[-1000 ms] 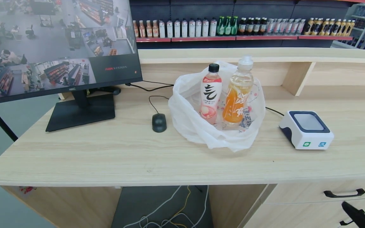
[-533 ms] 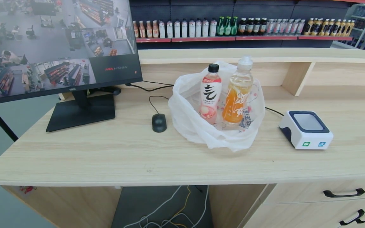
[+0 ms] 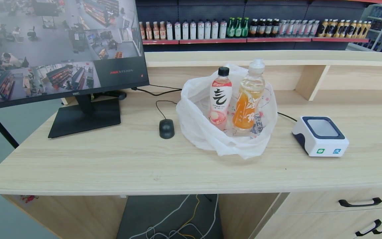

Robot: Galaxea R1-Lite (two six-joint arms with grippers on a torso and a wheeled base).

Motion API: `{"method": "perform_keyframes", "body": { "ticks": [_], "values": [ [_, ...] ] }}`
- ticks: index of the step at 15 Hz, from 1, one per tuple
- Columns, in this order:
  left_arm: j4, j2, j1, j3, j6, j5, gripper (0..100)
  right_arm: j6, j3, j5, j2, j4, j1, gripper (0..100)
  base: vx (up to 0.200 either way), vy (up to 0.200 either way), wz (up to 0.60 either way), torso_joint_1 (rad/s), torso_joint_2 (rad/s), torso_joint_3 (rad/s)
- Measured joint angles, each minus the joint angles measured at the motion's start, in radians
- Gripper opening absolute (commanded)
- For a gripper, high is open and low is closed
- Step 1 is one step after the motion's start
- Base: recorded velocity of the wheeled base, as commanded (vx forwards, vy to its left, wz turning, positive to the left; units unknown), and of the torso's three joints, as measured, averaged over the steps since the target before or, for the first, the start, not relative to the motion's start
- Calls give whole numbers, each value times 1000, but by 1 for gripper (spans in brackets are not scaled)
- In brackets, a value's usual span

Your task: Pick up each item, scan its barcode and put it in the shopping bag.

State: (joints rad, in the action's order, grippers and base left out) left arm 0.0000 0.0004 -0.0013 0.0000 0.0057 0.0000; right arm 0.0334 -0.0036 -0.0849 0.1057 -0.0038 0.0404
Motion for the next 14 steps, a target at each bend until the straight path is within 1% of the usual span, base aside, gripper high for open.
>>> {"method": "perform_keyframes", "body": {
  "ticks": [3,7,8,14],
  "values": [
    [0,0,0,0,-3,0,100,5,2,10,-75,-1,-30,100,-200,0,0,4,-1,1],
    [0,0,0,0,2,0,100,6,2,10,-105,-1,-36,100,0,0,0,0,0,0],
    [0,0,0,0,-1,0,100,6,2,10,-106,-1,-36,100,0,0,0,0,0,0],
    [0,0,2,0,-4,0,100,6,2,10,-108,1,-35,100,0,-200,0,9,8,2]
  ]
}}
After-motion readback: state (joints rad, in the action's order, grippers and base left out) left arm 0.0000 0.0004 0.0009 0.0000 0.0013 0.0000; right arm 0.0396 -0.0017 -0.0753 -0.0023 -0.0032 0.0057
